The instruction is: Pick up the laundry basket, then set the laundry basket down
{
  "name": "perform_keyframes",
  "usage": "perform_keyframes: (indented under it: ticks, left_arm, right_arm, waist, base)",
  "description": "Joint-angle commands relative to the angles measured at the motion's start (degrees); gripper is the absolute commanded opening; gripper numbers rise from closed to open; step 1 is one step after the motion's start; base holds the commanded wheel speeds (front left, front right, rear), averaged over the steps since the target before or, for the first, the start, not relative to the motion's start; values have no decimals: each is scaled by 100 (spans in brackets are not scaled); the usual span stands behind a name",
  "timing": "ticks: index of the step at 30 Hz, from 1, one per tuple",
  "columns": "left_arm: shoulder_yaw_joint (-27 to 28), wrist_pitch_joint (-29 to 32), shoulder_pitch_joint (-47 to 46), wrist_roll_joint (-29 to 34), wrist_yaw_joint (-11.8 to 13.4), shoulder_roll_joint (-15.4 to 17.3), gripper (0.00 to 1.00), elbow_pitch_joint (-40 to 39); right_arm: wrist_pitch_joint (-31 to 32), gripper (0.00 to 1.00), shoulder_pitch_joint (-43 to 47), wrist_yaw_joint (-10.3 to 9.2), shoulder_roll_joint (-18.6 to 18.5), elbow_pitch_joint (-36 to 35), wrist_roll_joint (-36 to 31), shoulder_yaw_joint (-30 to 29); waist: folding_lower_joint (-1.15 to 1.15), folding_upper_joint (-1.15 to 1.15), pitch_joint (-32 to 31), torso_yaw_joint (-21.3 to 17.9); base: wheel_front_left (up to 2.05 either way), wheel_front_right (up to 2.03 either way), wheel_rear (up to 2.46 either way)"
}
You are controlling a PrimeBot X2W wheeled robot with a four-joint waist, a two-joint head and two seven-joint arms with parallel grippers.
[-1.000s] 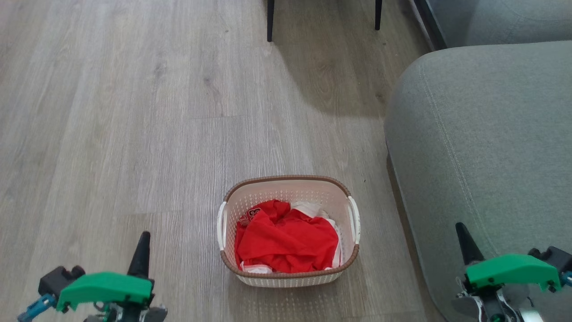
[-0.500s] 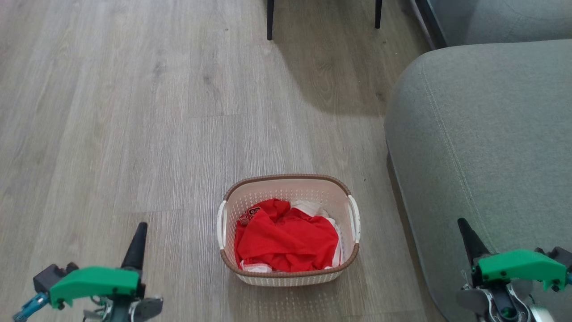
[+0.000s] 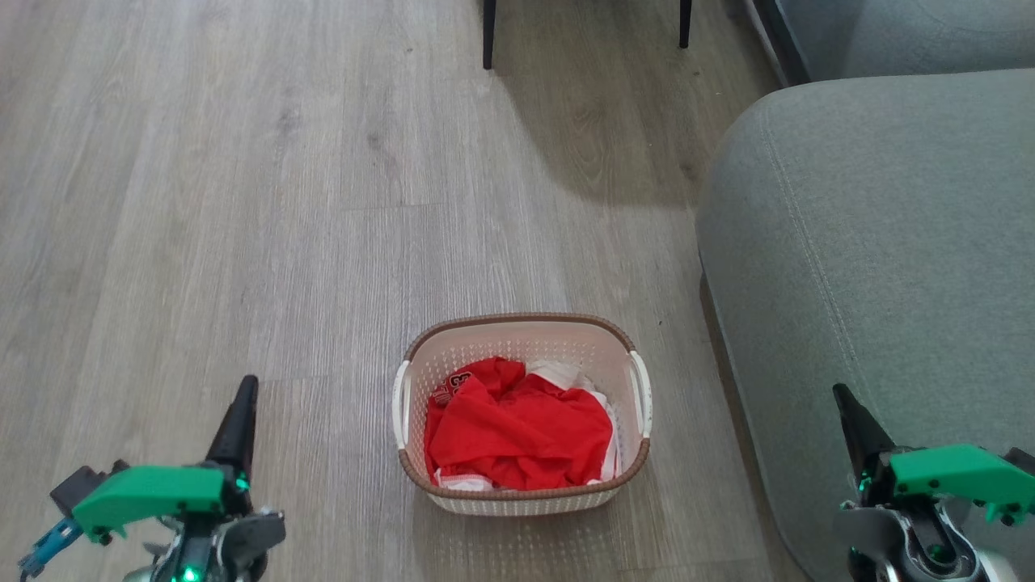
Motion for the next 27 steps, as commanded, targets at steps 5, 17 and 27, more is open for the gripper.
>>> perform_keyframes:
  ticks: [5,17,27]
  left_arm:
    - [313,140,-413,-486,-118,75,0,-172]
    - [377,220,-464,-729,-159,63,0,-167]
    - [395,234,-465,-714,-159,51,0,-166]
  right_arm:
    - [174,0,-351,8,-89,-173,486,-2]
    - [257,0,-381,8,-77,-168,723,-60]
    - [275,0,-383,8,-62,-166,705,-81]
  waist:
    - [0,0,9,1]
    - [0,0,15,1]
    - [0,0,15,1]
  base:
    - [0,0,0]
    - [0,0,0]
    - [0,0,0]
